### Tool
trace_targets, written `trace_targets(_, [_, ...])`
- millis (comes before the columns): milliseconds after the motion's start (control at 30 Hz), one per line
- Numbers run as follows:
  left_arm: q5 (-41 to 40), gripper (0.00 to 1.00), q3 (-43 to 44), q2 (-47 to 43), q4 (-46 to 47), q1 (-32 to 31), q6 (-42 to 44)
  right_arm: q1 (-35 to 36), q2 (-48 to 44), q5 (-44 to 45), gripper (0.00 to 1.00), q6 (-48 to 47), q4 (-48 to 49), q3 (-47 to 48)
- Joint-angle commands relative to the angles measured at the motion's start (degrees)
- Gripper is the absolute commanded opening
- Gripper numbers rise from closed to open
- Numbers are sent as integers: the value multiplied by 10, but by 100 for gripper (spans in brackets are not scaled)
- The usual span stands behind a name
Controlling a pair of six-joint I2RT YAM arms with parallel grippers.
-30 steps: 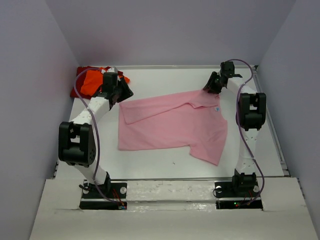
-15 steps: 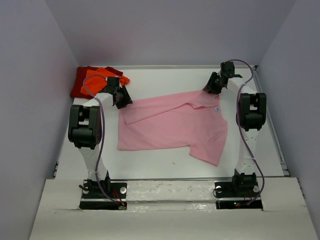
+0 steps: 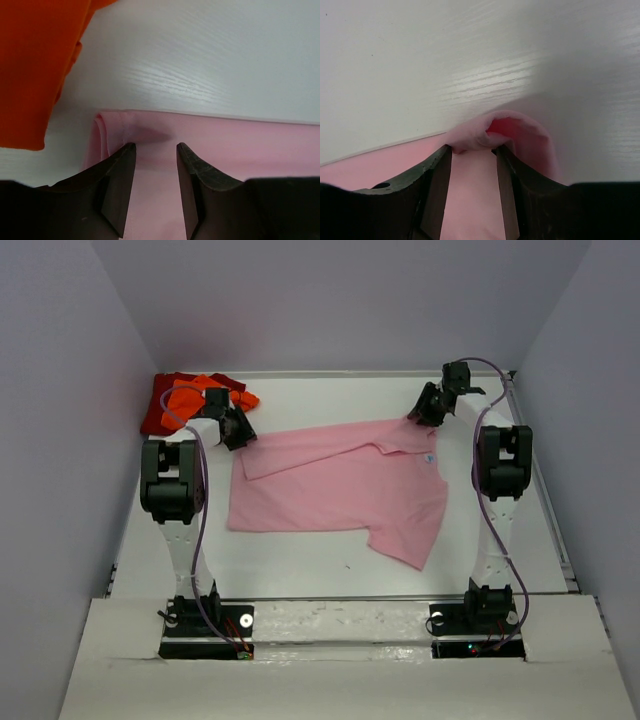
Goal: Fold and stack the t-shirts
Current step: Fold the flattened tshirt in 1/3 of the way
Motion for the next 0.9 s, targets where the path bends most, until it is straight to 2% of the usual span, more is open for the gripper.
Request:
trace_targets(0, [-18, 52, 42, 24, -36, 4, 16, -14, 19, 6, 47, 6, -7, 41])
trace_targets(300, [-8, 52, 99, 60, -37, -6, 14, -24, 72, 3, 48, 0, -22, 129])
trace_targets(867, [16, 52, 210, 127, -50, -49, 1, -88, 102, -25, 50, -1, -31, 186])
